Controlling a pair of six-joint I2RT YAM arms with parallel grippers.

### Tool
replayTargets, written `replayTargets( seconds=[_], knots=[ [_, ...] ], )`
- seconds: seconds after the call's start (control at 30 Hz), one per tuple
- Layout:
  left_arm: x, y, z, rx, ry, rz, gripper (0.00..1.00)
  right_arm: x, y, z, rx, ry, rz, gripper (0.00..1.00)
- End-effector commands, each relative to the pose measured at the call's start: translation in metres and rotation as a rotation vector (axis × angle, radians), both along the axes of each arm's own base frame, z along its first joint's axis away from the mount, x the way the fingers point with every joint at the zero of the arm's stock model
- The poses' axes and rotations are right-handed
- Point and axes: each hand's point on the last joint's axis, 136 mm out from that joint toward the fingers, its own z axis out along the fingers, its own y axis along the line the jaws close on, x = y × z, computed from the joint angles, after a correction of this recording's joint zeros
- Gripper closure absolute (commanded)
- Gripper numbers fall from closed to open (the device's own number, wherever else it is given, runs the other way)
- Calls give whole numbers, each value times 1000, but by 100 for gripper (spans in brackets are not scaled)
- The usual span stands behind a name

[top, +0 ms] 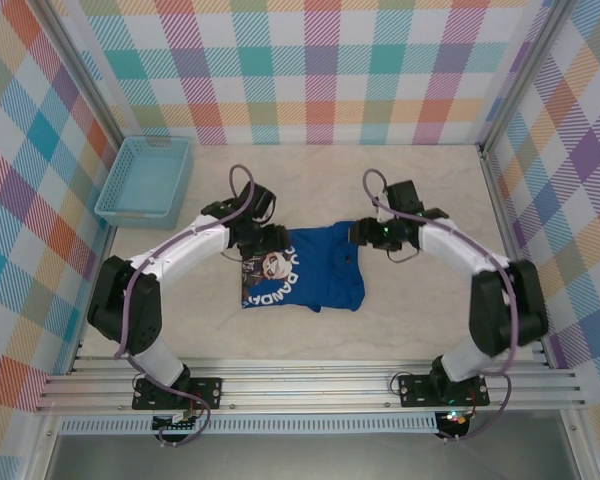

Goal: Fold the inside-out t-shirt

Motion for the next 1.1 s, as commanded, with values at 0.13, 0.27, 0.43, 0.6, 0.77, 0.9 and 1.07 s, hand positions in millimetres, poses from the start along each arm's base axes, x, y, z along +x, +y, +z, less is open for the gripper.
replayTargets(
  seconds=[0.13,0.27,0.43,0.6,0.77,0.9,1.07],
  knots=[
    [-6,32,-22,112,-3,-4,32,52,23,-14,63,5,36,48],
    [-12,42,-28,137,0,3,32,61,27,-22,64,26,33,63],
    [-19,51,-38,162,11,7,32,69,30,-18,64,11,53,85],
    [-27,55,-51,182,42,-16,32,77,35,11,74,-56,93,97],
    [-36,53,-68,161,80,-28,32,88,33,6,39,-70,93,96],
    [-41,49,-78,149,108,-42,32,106,35,-33,-3,-3,93,92],
    [-43,40,-73,104,111,-88,31,122,19,-58,-144,40,74,75]
  ],
)
